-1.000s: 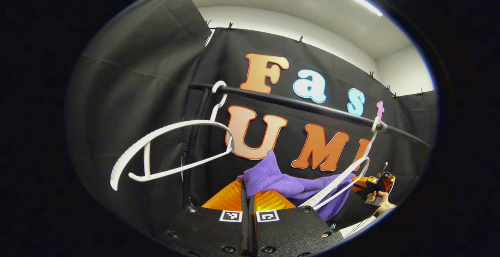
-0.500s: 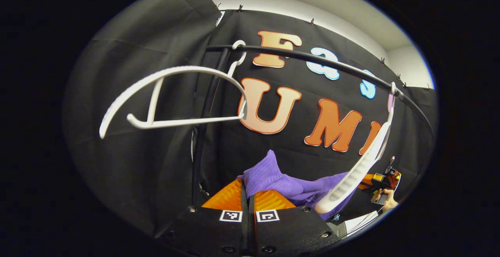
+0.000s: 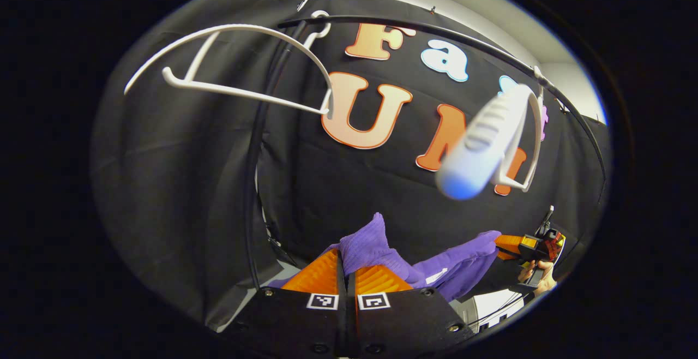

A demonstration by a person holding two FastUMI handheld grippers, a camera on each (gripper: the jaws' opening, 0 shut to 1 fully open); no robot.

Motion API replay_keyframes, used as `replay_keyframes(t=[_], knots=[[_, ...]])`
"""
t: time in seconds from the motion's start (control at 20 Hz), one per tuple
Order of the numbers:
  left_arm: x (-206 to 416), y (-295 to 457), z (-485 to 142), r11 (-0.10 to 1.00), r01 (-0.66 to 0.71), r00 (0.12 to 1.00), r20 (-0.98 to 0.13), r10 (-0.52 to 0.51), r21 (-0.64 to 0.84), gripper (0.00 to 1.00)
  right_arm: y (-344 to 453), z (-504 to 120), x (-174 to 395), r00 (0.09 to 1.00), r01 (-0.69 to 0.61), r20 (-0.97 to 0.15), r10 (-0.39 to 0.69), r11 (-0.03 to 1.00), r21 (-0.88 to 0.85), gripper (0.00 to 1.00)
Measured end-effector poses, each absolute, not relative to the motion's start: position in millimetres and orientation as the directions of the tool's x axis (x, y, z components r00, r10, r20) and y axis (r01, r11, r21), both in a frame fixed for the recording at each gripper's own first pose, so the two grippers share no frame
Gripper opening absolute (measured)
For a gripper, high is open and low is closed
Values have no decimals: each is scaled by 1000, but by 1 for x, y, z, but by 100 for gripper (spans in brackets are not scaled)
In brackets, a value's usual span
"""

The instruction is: Grasp the clothes on the hanger with both hands and then place them into the laundry hamper below.

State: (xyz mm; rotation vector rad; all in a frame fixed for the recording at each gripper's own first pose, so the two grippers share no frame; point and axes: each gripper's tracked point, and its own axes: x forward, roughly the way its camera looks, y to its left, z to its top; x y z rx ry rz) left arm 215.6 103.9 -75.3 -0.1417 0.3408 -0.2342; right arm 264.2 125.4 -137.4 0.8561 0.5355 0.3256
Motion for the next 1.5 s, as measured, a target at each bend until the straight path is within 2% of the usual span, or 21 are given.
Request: replay_keyframes(t=[0.65,0.95,1.2,1.5], knots=[[189,-93,-132,854,476,754,-402,-519,-210,0,135,-157,183,809,-41,-396,434,714,699,10],[193,-146,-168,832,528,686,-493,-536,-170,0,113,-191,164,809,45,-490,324,797,602,10],[193,-161,-193,827,540,624,-587,-517,-154,0,98,-228,155,799,113,-557,225,854,508,10],[191,-162,-230,831,541,553,-689,-467,-130,0,101,-287,152,737,154,-658,153,910,384,10]])
